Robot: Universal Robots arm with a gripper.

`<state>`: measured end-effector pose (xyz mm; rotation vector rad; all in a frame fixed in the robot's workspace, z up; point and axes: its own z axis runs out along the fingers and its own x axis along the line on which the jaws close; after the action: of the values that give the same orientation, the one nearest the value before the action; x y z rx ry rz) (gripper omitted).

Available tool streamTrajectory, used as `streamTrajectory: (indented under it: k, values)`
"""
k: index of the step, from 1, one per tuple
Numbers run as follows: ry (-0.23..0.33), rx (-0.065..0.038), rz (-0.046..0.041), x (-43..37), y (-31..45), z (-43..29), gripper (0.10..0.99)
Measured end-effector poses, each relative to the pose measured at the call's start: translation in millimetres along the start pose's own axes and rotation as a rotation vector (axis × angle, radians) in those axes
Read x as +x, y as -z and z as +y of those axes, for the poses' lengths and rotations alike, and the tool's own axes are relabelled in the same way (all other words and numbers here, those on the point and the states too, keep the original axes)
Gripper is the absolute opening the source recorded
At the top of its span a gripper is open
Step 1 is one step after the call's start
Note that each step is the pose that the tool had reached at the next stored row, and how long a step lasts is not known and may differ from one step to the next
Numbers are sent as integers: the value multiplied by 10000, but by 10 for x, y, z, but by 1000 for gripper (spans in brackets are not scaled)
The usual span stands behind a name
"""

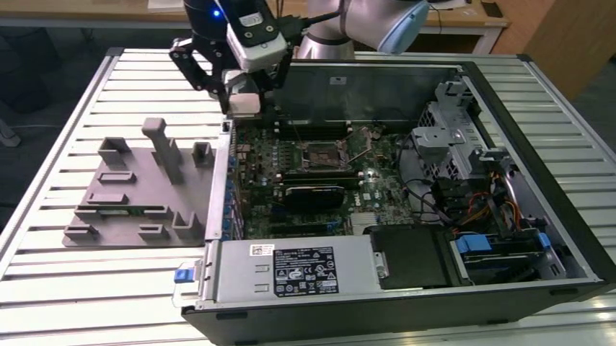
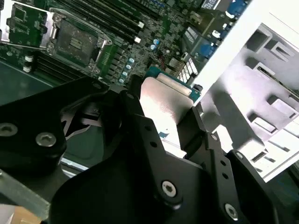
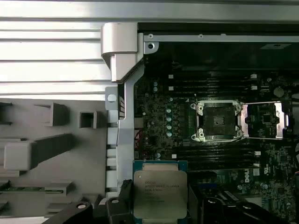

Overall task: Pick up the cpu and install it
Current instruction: 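Pick up the cpu and move it towards the insertion slot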

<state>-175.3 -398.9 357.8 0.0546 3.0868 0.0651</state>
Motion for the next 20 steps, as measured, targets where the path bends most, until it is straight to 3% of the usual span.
streamTrajectory:
  k: [9,10,15,16,17,20]
  values:
    - [-3,2,63,-328,-19,11,545]
    - [-4,3,102,-465,-27,16,545]
    - [-6,6,152,-643,-44,22,545]
    - [-7,4,155,-659,-56,22,545]
    - [-7,6,170,-738,-124,22,545]
    - [-9,7,178,-759,-180,22,545]
